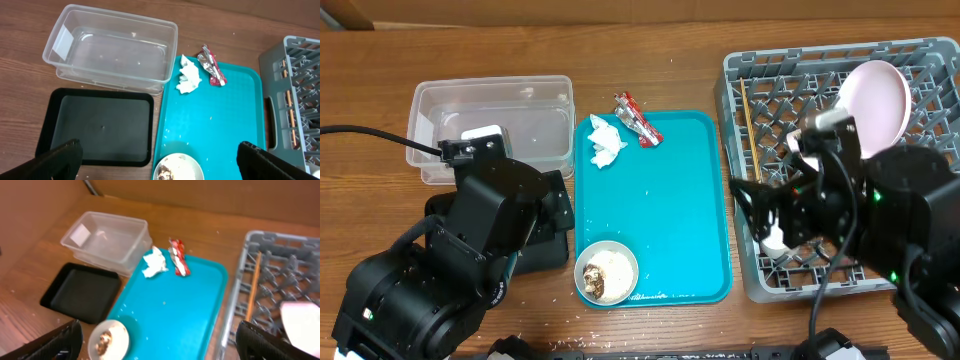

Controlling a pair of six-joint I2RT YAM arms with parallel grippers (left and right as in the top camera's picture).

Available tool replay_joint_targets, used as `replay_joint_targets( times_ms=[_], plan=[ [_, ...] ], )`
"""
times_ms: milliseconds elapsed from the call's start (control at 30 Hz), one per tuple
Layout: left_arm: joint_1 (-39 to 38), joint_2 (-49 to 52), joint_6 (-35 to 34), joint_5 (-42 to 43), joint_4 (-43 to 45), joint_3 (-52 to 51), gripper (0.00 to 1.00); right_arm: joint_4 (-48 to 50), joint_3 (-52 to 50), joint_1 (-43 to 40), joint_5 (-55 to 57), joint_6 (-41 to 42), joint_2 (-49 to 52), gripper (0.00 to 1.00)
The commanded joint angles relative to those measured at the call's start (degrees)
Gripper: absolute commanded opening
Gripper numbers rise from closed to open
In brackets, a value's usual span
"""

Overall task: Sort waste into correct bins and load items into the dishwasher
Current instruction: 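Release the chopstick in the rack and retract the right arm to rest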

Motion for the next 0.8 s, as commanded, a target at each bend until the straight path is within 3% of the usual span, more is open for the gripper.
replay_joint_targets(
  times_ms=[0,200,333,533,767],
  plan=[
    [-0.22,0.09,-0.52,-1.16,0.07,0.09,1.00,-4.17,0.31,0.20,6.40,-0.22,-3.69,1.00],
    [-0.22,0.09,-0.52,-1.16,0.07,0.09,1.00,-4.44,0.24,-0.35,10.47,-0.20,-6.62,1.00],
    [-0.22,0.09,-0.52,-1.16,0.07,0.09,1.00,0.42,-3.19,-6.32,12.63,-0.39,-10.49,1.00],
    [-0.22,0.09,-0.52,-1.16,0.07,0.09,1.00,13.99,-21.55,-16.13,12.61,-0.39,-20.44,1.00],
    [-0.22,0.09,-0.52,-1.16,0.07,0.09,1.00,33.57,-49.88,-18.51,12.59,-0.31,-35.41,1.00]
  ],
)
